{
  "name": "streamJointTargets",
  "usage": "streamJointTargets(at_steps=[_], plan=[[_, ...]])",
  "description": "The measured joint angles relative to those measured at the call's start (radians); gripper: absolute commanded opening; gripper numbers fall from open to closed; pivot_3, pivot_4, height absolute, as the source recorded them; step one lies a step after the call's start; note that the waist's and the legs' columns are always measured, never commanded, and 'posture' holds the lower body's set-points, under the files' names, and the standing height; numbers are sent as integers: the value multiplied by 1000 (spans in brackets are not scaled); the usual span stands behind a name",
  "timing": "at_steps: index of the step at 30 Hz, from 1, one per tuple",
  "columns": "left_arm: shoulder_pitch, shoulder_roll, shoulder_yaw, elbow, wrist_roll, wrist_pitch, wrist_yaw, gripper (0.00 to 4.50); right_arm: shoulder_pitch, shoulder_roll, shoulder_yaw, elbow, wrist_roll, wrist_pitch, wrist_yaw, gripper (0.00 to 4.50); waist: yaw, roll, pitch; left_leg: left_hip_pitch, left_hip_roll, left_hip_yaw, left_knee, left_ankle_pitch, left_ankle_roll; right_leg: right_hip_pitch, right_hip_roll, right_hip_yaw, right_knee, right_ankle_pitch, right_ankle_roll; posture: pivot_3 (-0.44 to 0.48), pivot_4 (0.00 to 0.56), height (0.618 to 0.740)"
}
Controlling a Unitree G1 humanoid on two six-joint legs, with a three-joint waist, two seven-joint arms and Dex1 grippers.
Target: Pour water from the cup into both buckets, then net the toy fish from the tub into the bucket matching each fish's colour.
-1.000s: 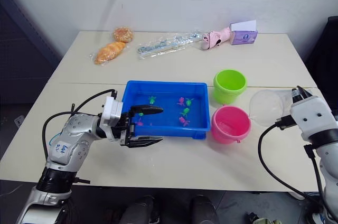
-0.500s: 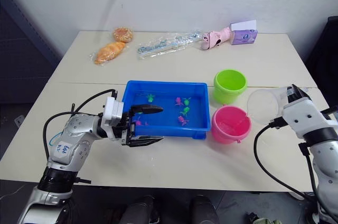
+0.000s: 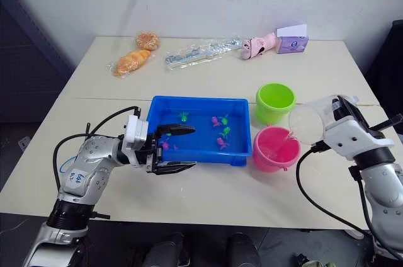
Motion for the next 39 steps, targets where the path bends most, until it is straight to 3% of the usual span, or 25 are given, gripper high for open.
streamJointTargets(at_steps=[17, 22, 27, 31, 39], plan=[[0, 0, 0, 0, 1, -4, 1, 4500, 0, 1, 0, 29, -26, -55, -3, 33, -1, 0, 0, 0, 0, 0, 0, 0, 0, 0, 0, 0, 0, 0, 0, 0, 150, 740], [0, 0, 0, 3, 4, -10, 1, 4500, -4, 61, -5, 28, 76, -12, 9, 33, 0, 0, 0, 0, 0, 0, 0, 0, 0, 0, 0, 0, 0, 0, 0, 0, 150, 740], [0, 0, 0, 14, 8, -16, 1, 4500, -8, 177, -52, -28, 292, 206, 4, 33, 0, 0, 0, 0, 0, 0, 0, 0, 0, 0, 0, 0, 1, 0, 0, 0, 150, 740], [0, 0, 2, 16, 8, -16, 5, 4500, -69, 196, -150, -89, 469, 427, -48, 33, -3, 0, 0, 0, 0, 0, 0, 0, 1, 0, -1, 0, 1, 0, 0, 0, 150, 740], [-42, -43, 32, 56, -13, 24, 82, 4500, -317, 66, -114, -95, 539, 865, -176, 33, -2, 0, 0, -1, 0, 0, 0, 1, 2, -1, -1, 0, 1, 0, 0, 0, 150, 740]])
